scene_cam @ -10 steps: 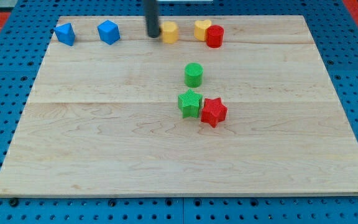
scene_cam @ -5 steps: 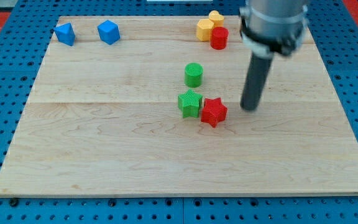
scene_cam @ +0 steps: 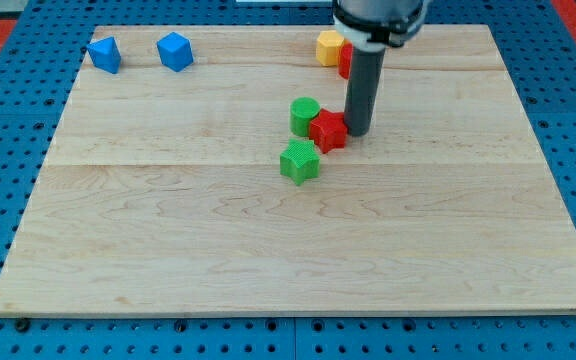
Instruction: Group up the yellow blocks and the red blocks
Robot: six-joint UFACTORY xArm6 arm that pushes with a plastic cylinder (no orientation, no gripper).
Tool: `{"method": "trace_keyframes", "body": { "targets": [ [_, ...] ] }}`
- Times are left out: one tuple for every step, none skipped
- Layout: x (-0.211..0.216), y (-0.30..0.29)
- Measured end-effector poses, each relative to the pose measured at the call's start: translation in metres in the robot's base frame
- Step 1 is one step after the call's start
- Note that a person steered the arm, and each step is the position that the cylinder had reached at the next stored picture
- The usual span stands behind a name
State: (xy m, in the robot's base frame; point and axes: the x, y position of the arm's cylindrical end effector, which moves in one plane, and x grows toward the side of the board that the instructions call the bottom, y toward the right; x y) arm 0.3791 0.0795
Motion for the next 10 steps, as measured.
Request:
{"method": "trace_keyframes", "body": {
  "targets": [
    [0.045, 0.019],
    [0.074, -0.004],
    [0.062, -0.037],
    [0.028, -0.049],
    [0.003, -0.046],
    [0.001, -0.011],
    [0.001, 0.023],
    [-0.029, 0.042],
    [-0.049, 0.043],
    [-0.04, 0.042]
  ]
}}
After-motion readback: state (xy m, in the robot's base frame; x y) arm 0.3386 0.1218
